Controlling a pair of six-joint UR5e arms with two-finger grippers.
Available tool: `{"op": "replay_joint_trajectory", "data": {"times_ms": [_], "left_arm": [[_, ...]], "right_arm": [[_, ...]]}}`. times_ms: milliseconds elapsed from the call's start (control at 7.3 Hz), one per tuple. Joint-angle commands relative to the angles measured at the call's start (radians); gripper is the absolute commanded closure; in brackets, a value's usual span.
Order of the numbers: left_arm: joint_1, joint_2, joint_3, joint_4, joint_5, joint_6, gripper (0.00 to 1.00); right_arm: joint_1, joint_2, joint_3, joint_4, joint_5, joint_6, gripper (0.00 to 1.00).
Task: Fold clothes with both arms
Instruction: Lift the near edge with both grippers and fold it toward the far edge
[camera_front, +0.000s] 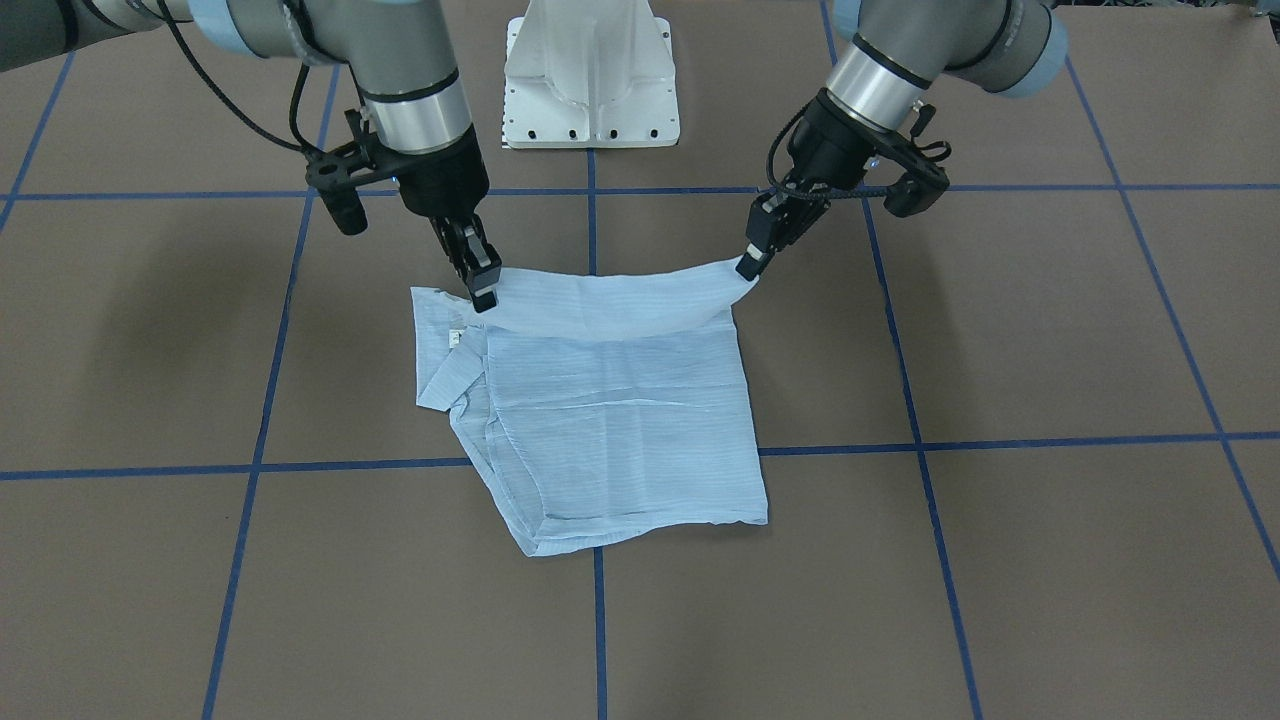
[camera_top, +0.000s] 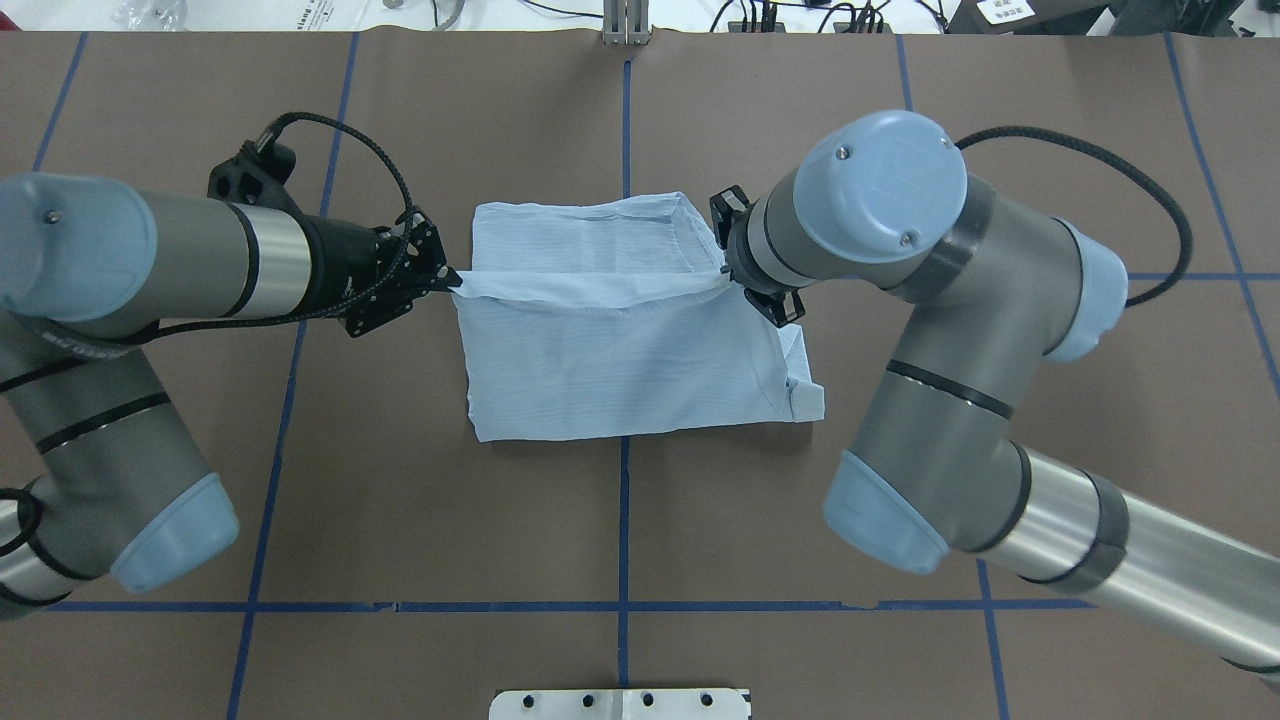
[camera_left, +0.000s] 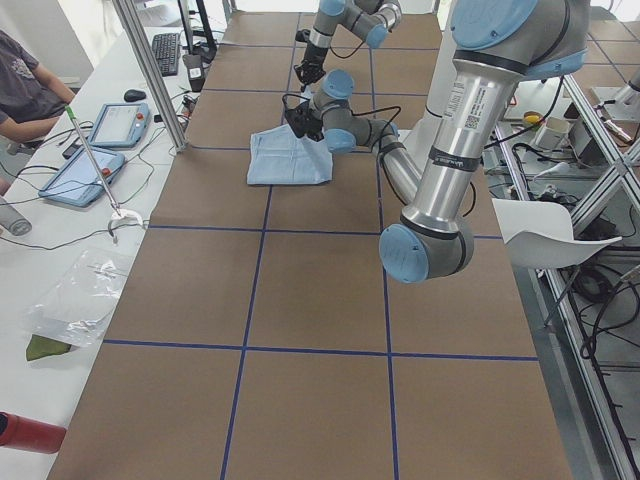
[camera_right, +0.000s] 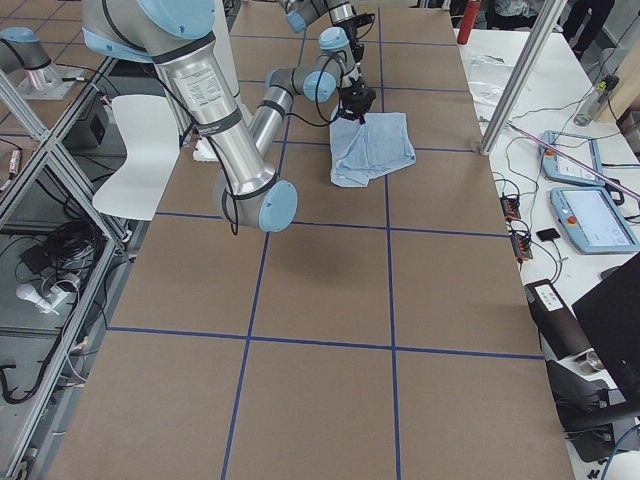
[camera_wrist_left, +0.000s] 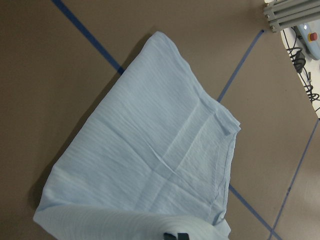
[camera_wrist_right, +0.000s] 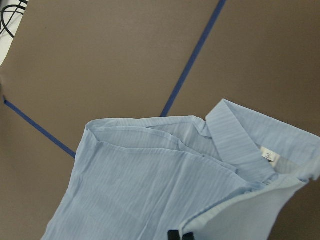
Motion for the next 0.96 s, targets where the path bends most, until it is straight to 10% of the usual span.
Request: {"op": "replay_joint_trajectory", "data": {"times_ms": [0,548,685,822], "left_arm": [[-0.04,-0.069,0.153,-0.058,-0.005,0.034,1.0],[-0.089,-0.174,0.494,-0.269,0.004,0.142,1.0],[-0.111,-0.208,0.609,-0.326,0.013,0.193,0.57],[-0.111,-0.231,0.66,-0.342,0.068,0.256,0.08]], "right_arm": [[0.033,0.097,-0.205,0.046,0.043,-0.092,1.0],[0.083,0.214,-0.549,0.253,0.095,-0.217,1.0],[0.088,0.229,-0.67,0.355,0.093,-0.257,0.01],[0.094,0.27,-0.827,0.457,0.095,-0.347,0.0]]}}
